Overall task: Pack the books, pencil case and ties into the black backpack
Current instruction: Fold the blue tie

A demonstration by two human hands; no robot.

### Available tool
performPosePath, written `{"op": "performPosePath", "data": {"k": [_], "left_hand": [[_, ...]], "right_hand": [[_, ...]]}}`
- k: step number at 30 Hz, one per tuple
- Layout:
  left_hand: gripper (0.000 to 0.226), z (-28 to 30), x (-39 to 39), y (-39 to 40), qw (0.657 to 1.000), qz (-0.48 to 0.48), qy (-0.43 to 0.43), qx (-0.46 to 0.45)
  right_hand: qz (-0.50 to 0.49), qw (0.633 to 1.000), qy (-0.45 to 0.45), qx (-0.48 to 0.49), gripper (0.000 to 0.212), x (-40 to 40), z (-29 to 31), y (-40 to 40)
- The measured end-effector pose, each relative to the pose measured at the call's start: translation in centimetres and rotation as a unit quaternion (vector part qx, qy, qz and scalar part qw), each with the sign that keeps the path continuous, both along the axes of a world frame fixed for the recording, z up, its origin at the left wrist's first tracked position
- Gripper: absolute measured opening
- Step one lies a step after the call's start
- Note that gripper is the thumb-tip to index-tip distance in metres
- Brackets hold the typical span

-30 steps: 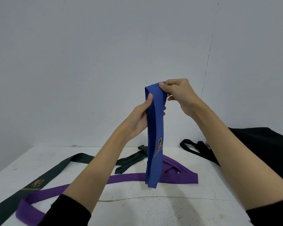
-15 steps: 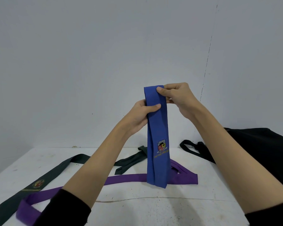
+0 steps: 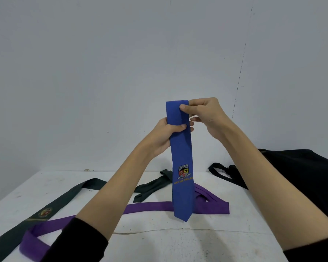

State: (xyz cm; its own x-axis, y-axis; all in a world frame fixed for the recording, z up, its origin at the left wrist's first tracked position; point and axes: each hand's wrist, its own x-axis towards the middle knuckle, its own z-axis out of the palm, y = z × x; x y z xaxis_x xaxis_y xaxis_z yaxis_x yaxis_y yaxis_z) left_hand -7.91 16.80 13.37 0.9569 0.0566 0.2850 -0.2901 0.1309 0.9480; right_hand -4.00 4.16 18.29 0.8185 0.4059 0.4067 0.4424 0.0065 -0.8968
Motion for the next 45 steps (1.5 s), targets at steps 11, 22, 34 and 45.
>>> {"op": "performPosePath", "data": {"k": [11,22,34,45], "left_hand": [[0.014,-2.8,0.2,0.2,0.998,-0.033,0.031,0.037],[0.015,-11.2,0.3,1.1,0.985,-0.081,0.133,0.075],[0.027,-14.1,0.1,3.2,0.967,-0.015,0.187,0.170],[0.017,-3.5,-0.9,1.5,0.994,-0.030,0.042,0.099]], "right_hand": [[-0.035,0.998,0.020,0.042,0.011,-0.2,0.4,-0.2],[-0.061,0.987,0.064,0.131,0.014,-0.2,0.5,0.5],[-0.021,0.989,0.057,0.137,0.005,0.0,0.3,0.7],[0.009,0.993,0.030,0.113,0.007,-0.5,-0.5,1.7]]}}
